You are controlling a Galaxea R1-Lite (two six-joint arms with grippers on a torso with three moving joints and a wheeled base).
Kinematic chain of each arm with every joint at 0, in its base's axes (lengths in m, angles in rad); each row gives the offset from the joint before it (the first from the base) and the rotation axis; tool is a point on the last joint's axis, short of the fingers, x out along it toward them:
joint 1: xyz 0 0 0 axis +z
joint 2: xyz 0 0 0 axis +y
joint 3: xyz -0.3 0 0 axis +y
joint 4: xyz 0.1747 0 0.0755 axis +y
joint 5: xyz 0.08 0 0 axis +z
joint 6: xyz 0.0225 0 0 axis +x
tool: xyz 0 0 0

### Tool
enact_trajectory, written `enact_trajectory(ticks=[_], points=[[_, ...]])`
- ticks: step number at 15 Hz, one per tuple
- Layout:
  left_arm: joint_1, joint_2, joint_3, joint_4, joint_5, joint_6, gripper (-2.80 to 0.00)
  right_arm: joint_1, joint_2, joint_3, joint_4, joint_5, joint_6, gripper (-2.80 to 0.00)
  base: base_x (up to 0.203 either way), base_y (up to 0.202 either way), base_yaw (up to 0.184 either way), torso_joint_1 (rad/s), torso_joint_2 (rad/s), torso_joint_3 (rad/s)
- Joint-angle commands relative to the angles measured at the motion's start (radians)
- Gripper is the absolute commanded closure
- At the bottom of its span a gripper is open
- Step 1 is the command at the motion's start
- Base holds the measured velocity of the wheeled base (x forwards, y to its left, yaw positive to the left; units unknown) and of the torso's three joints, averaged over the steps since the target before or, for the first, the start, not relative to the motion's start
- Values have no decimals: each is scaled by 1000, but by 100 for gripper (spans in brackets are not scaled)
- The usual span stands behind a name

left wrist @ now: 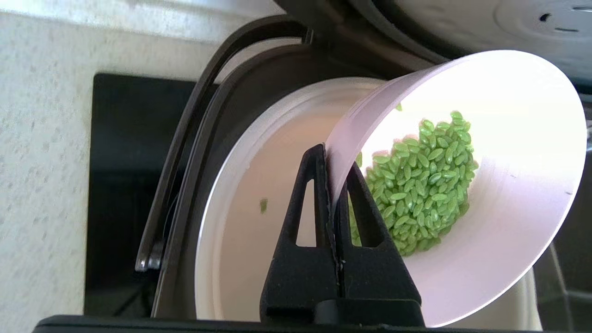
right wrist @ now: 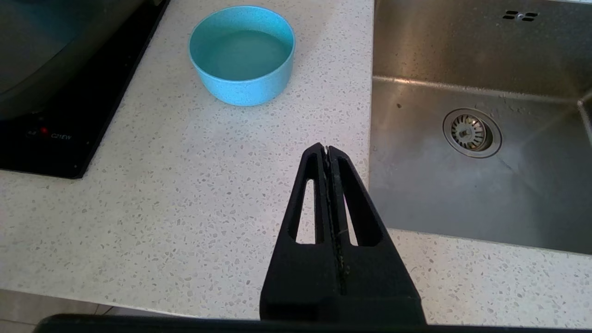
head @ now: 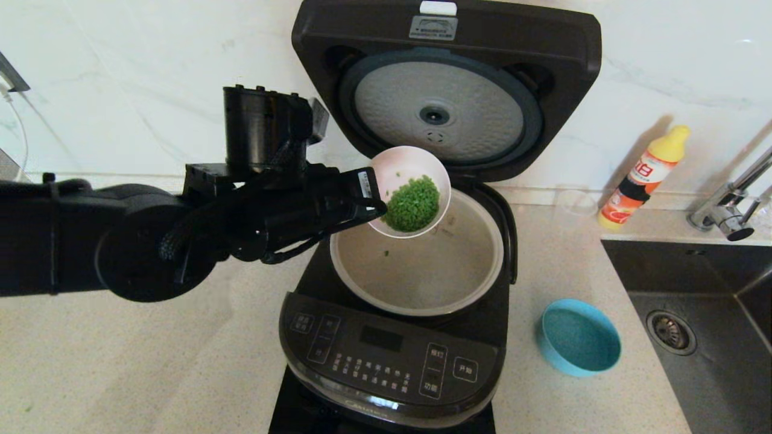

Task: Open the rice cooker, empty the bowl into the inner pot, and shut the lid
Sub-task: Pour the water from the bowl into the rice cooker

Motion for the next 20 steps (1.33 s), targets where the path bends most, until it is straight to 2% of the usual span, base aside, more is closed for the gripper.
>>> enact_trajectory(ticks=[1, 4, 6, 10, 13, 20], points=[[-1, -12, 85, -108, -3, 22, 0, 0, 0, 0, 1, 1, 0, 0, 0, 0, 0, 0, 0, 0], [-1, -11, 206, -375, -17, 119, 0, 0, 0, 0, 1, 0, 0, 0, 0, 0, 0, 0, 0, 0], [-1, -7, 273, -524, -56, 177, 0, 0, 0, 0, 1, -1, 0, 0, 0, 0, 0, 0, 0, 0], [1, -8, 351, -655, -95, 257, 0, 0, 0, 0, 1, -1, 0, 0, 0, 0, 0, 0, 0, 0], [2, 14, 423, -827, -137, 335, 0, 0, 0, 0, 1, 0, 0, 0, 0, 0, 0, 0, 0, 0], [15, 115, 415, -1001, -136, 459, 0, 0, 0, 0, 1, -1, 0, 0, 0, 0, 0, 0, 0, 0]])
